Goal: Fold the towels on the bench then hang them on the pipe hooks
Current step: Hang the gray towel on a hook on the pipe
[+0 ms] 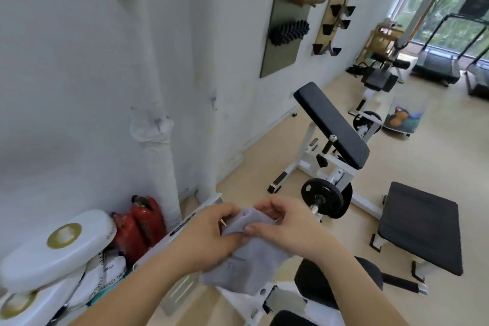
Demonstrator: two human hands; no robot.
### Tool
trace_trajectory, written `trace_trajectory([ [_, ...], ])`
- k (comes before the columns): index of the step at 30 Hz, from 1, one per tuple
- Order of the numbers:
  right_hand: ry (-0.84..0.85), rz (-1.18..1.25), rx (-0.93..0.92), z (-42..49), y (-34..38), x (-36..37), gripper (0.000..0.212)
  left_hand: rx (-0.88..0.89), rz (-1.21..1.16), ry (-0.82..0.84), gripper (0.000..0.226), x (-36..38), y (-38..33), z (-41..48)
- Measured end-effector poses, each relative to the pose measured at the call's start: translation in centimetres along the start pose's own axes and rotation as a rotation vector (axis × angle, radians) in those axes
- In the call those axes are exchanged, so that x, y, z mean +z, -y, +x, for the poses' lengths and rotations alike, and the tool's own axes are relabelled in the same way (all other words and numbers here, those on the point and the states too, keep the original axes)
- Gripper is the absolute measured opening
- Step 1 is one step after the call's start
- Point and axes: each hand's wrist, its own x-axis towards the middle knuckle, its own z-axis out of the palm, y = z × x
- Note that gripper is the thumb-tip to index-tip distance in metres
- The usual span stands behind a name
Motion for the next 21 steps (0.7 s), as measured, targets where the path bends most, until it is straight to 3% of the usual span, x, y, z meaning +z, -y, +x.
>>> trace_trajectory([
  [4, 0.119, -0.034, -0.047, 4.8, 4.9, 0.6, 0.034, -0.068, -0.236, -0.118, 0.015, -7.8, 1.0, 0.2],
  [9, 0.074, 0.044, -0.078, 11.8, 11.8, 0.8, 0.03, -0.078, -0.453, -0.234, 0.026, -18.0, 0.8, 1.0],
  [11, 0.046, 0.146, -0.097, 14.4, 15.1, 0.8, 0.031, -0.045, -0.471, -0.253, 0.031, -21.9, 0.1, 2.0],
  [14, -0.003, 0.24, -0.116, 18.0, 19.1, 1.0, 0.033, -0.027, -0.458, -0.282, 0.019, -26.6, -1.2, 3.8],
  [21, -0.149, 0.387, -0.166, 26.0, 26.5, -0.4, 0.028, 0.038, -0.29, -0.437, 0.02, -34.4, -4.2, 9.5],
])
